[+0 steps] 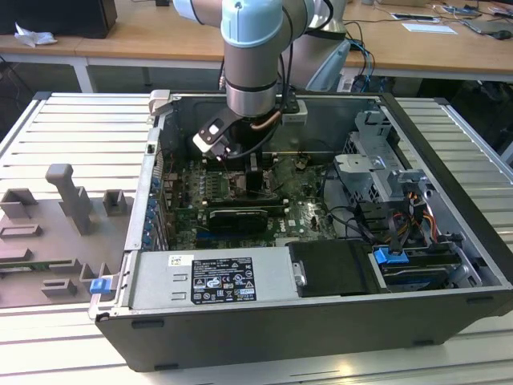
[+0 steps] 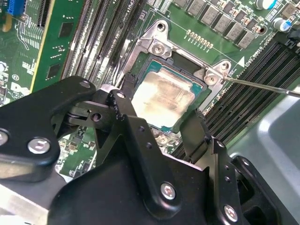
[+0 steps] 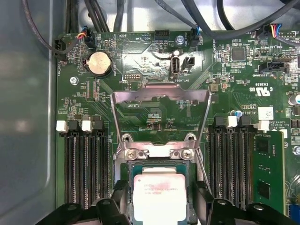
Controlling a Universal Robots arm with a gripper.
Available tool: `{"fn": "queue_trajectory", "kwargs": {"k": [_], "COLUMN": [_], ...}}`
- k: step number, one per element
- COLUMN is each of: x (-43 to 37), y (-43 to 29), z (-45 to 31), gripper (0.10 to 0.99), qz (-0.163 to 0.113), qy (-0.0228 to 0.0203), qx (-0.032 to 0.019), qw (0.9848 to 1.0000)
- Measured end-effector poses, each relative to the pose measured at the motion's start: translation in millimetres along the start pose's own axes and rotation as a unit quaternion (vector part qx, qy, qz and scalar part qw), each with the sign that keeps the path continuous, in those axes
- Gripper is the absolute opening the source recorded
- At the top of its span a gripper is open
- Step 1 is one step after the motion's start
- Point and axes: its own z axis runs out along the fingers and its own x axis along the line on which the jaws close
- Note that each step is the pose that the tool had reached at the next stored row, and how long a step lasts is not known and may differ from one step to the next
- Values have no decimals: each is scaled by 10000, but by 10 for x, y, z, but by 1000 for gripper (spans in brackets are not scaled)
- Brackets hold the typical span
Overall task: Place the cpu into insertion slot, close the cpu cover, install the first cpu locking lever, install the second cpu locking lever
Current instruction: 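Place the cpu into insertion slot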
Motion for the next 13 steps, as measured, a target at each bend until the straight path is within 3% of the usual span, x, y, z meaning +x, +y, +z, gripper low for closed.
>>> {"fn": "queue_trajectory", "kwargs": {"k": [11,12,13], "x": [2,1,1], "y": [5,5,5], "z": [-72,-75,-75], "gripper": [663,651,584], "qz": [0,1,1], "qy": [2,0,1], "qx": [-1,0,0], "qw": [10000,10000,10000]}}
